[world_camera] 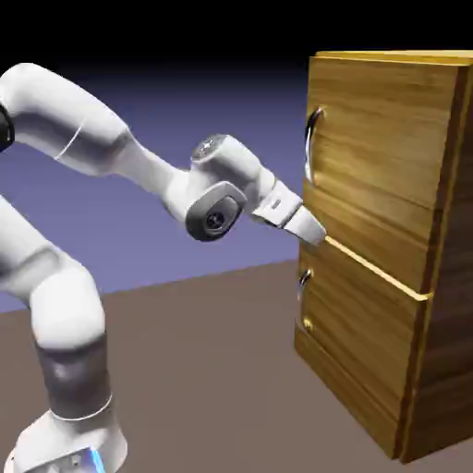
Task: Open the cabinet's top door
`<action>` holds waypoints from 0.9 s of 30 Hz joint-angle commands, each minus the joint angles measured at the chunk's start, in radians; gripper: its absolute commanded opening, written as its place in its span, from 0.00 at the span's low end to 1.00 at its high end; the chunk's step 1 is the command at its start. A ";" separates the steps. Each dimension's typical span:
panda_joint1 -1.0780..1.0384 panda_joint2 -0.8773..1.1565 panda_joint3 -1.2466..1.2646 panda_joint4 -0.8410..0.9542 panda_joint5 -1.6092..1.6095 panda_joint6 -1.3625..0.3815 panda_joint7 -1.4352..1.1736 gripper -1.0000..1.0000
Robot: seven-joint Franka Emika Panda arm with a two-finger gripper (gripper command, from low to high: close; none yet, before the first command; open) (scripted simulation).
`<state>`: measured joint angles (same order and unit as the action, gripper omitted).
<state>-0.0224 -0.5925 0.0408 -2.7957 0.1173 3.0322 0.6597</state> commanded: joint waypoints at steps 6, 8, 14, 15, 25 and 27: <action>-0.076 -0.050 0.091 0.032 0.261 -0.011 -0.181 0.50; -0.102 -0.067 0.121 0.042 0.348 -0.014 -0.241 0.50; -0.178 -0.117 0.212 0.074 0.609 -0.025 -0.422 0.50; -0.191 -0.125 0.227 0.079 0.653 -0.027 -0.452 0.50; -0.319 -0.208 0.378 0.132 1.087 -0.045 -0.753 0.50; -0.344 -0.225 0.408 0.143 1.174 -0.048 -0.814 0.50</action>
<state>-0.3664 -0.8176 0.4487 -2.6527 1.2918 2.9840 -0.1537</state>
